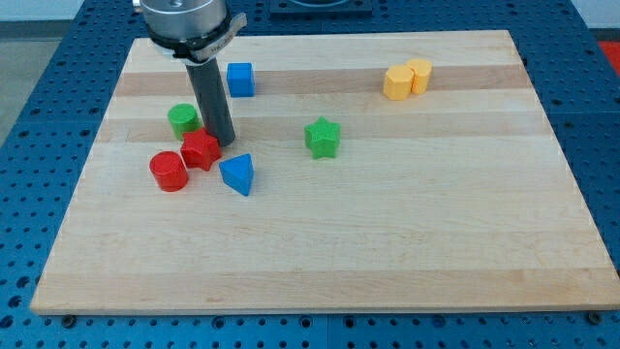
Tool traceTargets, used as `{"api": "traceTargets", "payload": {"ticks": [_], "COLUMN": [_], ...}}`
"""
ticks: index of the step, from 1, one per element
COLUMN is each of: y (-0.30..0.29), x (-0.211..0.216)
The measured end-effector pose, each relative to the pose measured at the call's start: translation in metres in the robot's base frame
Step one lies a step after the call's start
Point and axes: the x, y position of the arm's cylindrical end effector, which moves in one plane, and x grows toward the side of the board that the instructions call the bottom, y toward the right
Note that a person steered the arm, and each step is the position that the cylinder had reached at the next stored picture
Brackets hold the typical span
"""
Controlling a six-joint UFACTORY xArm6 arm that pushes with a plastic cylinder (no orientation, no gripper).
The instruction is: Push the green circle into the green star
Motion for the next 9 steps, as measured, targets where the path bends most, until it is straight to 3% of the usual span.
{"api": "traceTargets", "payload": {"ticks": [2,4,5,6,8,9], "y": [-0.023,-0.006,0.005,-0.016,-0.122,-0.124], "x": [0.013,0.002,-0.055,-0.076,-0.053,-0.023]}}
